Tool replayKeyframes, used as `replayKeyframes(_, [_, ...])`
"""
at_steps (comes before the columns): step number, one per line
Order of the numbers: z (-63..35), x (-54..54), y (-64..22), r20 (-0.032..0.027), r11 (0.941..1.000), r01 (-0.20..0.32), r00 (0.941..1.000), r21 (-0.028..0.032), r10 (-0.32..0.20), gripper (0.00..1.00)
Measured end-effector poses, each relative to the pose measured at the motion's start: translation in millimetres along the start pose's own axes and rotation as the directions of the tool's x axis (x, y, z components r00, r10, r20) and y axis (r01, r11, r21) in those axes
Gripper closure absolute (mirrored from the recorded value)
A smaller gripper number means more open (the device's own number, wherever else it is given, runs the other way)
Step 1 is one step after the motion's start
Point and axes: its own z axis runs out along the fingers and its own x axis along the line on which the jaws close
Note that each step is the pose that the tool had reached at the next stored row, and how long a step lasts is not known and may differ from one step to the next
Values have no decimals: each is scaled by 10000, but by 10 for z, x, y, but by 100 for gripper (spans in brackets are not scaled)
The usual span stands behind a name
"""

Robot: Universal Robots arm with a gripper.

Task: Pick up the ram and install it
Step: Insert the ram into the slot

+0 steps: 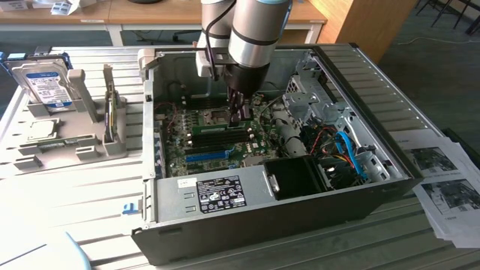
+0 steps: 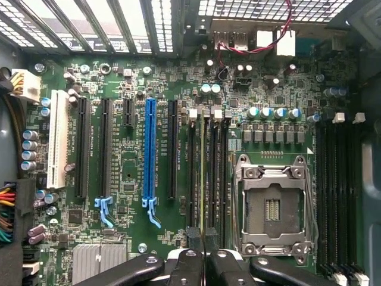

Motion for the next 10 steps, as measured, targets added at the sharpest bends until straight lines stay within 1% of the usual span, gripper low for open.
replayKeyframes(2, [0, 0, 0, -9, 10000, 0, 10000, 0, 0, 89])
replayKeyframes(10, [0, 0, -15, -8, 10000, 24, 10000, 0, -24, 89])
